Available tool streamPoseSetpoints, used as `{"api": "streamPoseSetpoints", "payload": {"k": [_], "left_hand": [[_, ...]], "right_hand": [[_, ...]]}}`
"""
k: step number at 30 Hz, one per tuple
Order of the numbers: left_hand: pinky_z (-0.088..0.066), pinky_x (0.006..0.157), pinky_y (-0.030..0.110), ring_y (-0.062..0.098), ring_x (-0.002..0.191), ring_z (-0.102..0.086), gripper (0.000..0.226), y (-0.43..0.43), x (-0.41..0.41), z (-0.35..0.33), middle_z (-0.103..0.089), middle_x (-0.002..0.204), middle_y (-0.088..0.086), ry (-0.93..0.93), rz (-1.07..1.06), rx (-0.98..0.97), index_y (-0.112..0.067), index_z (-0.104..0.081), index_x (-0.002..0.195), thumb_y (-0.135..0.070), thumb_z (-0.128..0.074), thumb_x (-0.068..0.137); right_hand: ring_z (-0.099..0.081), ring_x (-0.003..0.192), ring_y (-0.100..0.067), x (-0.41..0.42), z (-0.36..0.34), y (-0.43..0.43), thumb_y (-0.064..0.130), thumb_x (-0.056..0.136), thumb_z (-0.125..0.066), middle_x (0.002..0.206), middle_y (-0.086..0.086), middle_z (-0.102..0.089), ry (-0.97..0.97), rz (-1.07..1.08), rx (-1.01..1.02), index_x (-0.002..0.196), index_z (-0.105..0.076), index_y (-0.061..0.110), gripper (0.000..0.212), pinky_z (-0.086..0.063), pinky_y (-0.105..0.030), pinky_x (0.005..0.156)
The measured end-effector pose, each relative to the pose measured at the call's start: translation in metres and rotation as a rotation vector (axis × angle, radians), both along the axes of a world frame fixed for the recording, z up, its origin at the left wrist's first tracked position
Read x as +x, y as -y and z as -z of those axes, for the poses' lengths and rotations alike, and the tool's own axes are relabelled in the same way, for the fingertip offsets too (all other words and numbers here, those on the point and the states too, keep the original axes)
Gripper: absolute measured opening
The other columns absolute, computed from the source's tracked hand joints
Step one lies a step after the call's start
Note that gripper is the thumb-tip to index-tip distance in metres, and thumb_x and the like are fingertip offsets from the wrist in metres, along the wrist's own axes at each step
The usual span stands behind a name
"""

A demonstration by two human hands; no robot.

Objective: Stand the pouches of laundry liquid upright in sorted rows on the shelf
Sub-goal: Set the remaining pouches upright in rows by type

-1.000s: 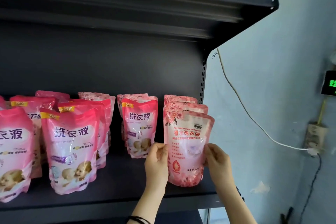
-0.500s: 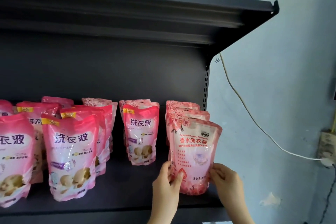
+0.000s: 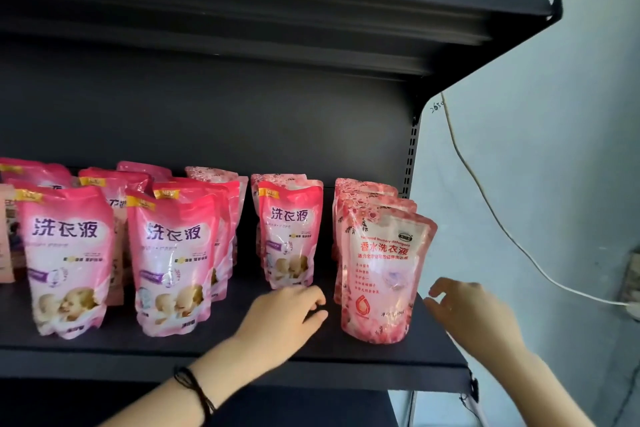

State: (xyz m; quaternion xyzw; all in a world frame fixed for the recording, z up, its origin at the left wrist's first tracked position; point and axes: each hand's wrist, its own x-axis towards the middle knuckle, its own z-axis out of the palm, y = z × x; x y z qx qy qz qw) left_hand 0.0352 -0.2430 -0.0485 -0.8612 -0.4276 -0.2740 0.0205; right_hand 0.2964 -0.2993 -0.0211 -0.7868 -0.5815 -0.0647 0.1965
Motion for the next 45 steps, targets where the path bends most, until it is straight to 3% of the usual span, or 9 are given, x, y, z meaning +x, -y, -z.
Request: {"api": "streamPoseSetpoints", "payload": {"k": [5, 8, 14, 20, 26, 31, 36, 40, 45], "left_hand": [[-0.053, 0.076, 0.033, 0.011, 0.090, -0.060, 0.021, 0.005, -0.042, -0.046, -0.061, 0.101, -0.012, -0.238, 0.052, 0.141, -0.026, -0.058, 0.099, -0.045, -0.050, 0.092], [-0.052, 0.071, 0.030, 0.011, 0.087, -0.061, 0.019, -0.001, -0.063, -0.076, -0.063, 0.094, -0.011, -0.247, 0.046, 0.192, -0.026, -0.059, 0.092, -0.044, -0.053, 0.091], [-0.048, 0.076, 0.032, 0.014, 0.095, -0.058, 0.019, -0.026, -0.095, -0.136, -0.063, 0.101, -0.010, -0.192, 0.004, 0.211, -0.028, -0.060, 0.099, -0.042, -0.054, 0.089], [-0.047, 0.074, 0.031, 0.016, 0.093, -0.059, 0.023, -0.063, -0.102, -0.166, -0.063, 0.099, -0.009, -0.084, -0.055, 0.096, -0.026, -0.061, 0.099, -0.046, -0.056, 0.088], [-0.053, 0.083, 0.039, 0.021, 0.092, -0.063, 0.028, -0.108, -0.082, -0.170, -0.065, 0.100, -0.002, 0.041, -0.067, -0.019, -0.018, -0.062, 0.103, -0.041, -0.059, 0.088], [-0.050, 0.091, 0.037, 0.026, 0.100, -0.062, 0.025, -0.153, -0.053, -0.168, -0.066, 0.112, 0.009, 0.211, -0.060, -0.097, -0.013, -0.064, 0.109, -0.028, -0.059, 0.090], [-0.047, 0.094, 0.029, 0.025, 0.109, -0.060, 0.027, -0.195, -0.041, -0.164, -0.065, 0.120, 0.010, 0.288, -0.090, -0.186, -0.009, -0.065, 0.114, -0.022, -0.062, 0.090], [-0.046, 0.094, 0.028, 0.026, 0.112, -0.060, 0.028, -0.222, -0.040, -0.160, -0.064, 0.123, 0.009, 0.146, -0.169, -0.262, -0.010, -0.067, 0.117, -0.019, -0.060, 0.092], [-0.050, 0.084, 0.030, 0.027, 0.105, -0.064, 0.024, -0.242, -0.035, -0.154, -0.067, 0.115, 0.010, 0.102, -0.302, -0.286, -0.006, -0.069, 0.110, -0.016, -0.062, 0.089]], "right_hand": [[-0.065, 0.085, -0.012, -0.049, -0.053, 0.024, 0.051, 0.087, -0.053, 0.093, 0.014, -0.068, 0.179, -0.165, -0.046, 0.095, -0.063, 0.037, 0.019, -0.049, -0.027, 0.070], [-0.063, 0.090, -0.012, -0.087, -0.083, 0.020, 0.049, 0.087, -0.055, 0.094, 0.015, -0.067, 0.244, -0.269, 0.025, 0.097, -0.063, 0.036, 0.018, -0.052, -0.031, 0.078], [-0.060, 0.093, -0.015, -0.142, -0.123, -0.015, 0.043, 0.086, -0.057, 0.097, 0.011, -0.066, 0.289, -0.359, 0.041, 0.092, -0.065, 0.030, 0.017, -0.053, -0.037, 0.080], [-0.064, 0.083, -0.014, -0.161, -0.139, -0.059, 0.043, 0.083, -0.063, 0.090, 0.009, -0.068, 0.141, -0.372, 0.038, 0.079, -0.063, 0.029, 0.015, -0.056, -0.036, 0.075], [-0.064, 0.094, -0.016, -0.154, -0.148, -0.109, 0.038, 0.085, -0.065, 0.097, 0.005, -0.070, -0.003, -0.390, 0.106, 0.095, -0.072, 0.017, 0.025, -0.054, -0.037, 0.086], [-0.062, 0.103, -0.019, -0.156, -0.154, -0.161, 0.028, 0.089, -0.061, 0.106, -0.002, -0.071, -0.092, -0.407, 0.127, 0.104, -0.072, 0.012, 0.024, -0.047, -0.025, 0.083], [-0.058, 0.114, -0.019, -0.156, -0.154, -0.208, 0.029, 0.089, -0.062, 0.121, -0.002, -0.067, 0.008, -0.412, 0.027, 0.115, -0.069, 0.015, 0.030, -0.041, -0.022, 0.090], [-0.053, 0.123, -0.024, -0.147, -0.154, -0.234, 0.033, 0.094, -0.054, 0.133, -0.006, -0.059, 0.155, -0.362, -0.147, 0.127, -0.062, 0.011, 0.040, -0.041, -0.031, 0.103], [-0.062, 0.110, -0.023, -0.133, -0.147, -0.262, 0.036, 0.094, -0.056, 0.126, -0.008, -0.064, 0.233, -0.241, -0.322, 0.126, -0.062, 0.007, 0.043, -0.048, -0.031, 0.094]]}}
